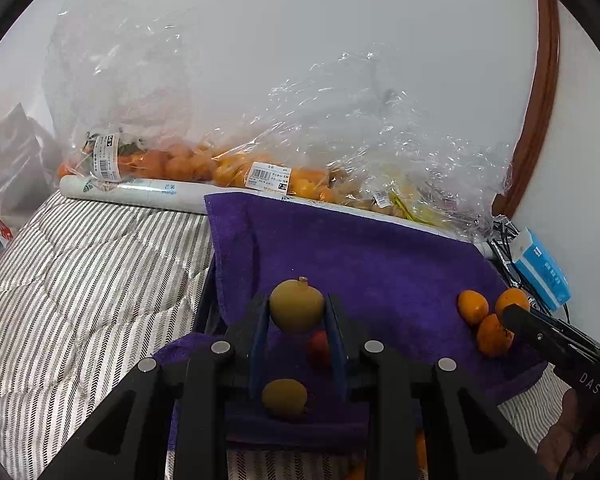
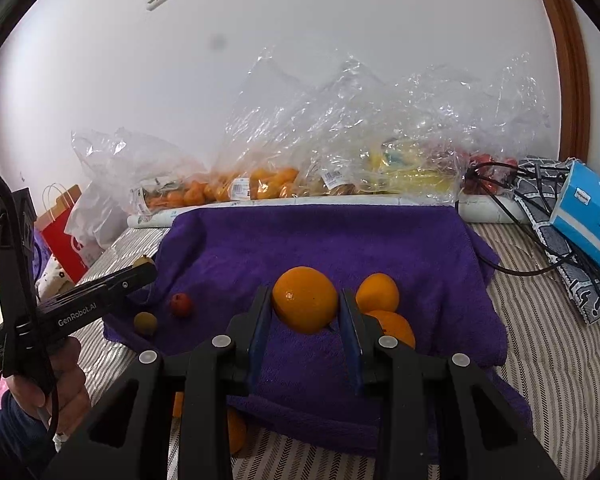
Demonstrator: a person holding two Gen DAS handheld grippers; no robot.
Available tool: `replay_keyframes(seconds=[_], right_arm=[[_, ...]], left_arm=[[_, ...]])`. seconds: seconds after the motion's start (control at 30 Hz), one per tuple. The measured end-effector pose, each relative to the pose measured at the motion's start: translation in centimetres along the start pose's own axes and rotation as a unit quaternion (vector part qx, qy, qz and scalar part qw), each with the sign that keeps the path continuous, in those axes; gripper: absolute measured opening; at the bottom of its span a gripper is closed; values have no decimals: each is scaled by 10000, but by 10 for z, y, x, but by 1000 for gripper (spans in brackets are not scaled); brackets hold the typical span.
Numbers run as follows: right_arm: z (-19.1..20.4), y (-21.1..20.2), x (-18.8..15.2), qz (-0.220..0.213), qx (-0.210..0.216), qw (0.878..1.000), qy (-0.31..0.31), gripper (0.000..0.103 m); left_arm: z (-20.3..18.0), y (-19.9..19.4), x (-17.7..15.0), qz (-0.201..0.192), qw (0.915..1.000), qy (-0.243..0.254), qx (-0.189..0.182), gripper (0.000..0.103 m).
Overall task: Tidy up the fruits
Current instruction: 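Lower both fruits onto the towel and open both tools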
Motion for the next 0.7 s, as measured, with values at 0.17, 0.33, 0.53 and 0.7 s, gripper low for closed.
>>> replay_keyframes(seconds=[0.17,0.33,0.53,0.7], right_arm=[[1,1,0,24,-19,10000,-45,34],[6,5,-2,102,-39,9998,-176,34],[12,10,-5,209,-59,9993,-318,34],[18,16,-9,332,-121,9982,-477,34]], left_arm=[[3,4,0,93,9999,-49,-18,27],[4,9,-2,253,9997,-63,-23,27],[4,12,-4,341,9994,-75,-54,27],[4,16,-6,431,9990,-59,-68,27]])
Point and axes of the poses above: each gripper's, at about its wrist camera, not at the fingertips, and y roughly the way its jaws point, z to its left, x to its top, the point moved 6 cm from there along y, roughly the way its jaws point, and after that the axes turned 11 degrees about z, right-handed, at the moved point
